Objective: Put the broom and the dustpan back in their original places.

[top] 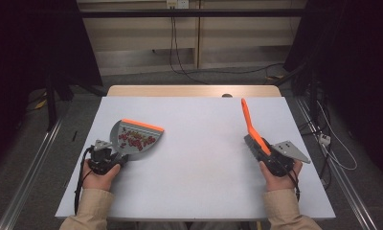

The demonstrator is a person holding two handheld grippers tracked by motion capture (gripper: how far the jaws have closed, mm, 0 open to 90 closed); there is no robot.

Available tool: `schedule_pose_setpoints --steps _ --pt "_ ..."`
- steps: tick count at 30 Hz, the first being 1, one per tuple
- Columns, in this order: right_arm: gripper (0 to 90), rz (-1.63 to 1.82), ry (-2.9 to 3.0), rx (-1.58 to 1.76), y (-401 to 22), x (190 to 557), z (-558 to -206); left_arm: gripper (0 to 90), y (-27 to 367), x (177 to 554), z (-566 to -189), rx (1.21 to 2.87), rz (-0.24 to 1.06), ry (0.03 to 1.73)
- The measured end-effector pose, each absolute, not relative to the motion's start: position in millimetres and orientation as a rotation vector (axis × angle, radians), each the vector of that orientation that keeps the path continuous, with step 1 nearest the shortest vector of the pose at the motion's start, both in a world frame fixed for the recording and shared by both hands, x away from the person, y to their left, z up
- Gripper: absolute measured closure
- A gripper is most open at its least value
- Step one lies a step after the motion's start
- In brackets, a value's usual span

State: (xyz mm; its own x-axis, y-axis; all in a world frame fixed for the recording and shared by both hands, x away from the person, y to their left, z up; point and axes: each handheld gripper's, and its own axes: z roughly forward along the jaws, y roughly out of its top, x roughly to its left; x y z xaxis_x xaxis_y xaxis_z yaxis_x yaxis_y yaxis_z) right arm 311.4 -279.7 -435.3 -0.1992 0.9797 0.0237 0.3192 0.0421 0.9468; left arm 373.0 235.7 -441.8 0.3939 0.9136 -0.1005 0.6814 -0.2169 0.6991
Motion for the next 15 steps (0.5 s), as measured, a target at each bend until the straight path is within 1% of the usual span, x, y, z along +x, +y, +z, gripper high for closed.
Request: schedule_pose_setpoints --steps 7,15 --pt "71.2 1.125 1.589 1.361 -290 321 -442 62.2 235 372 -441 1.966 0.442 1.355" --pt "71.3 1.061 1.554 1.366 -296 330 -447 58.7 233 367 -439 1.965 0.405 1.325"
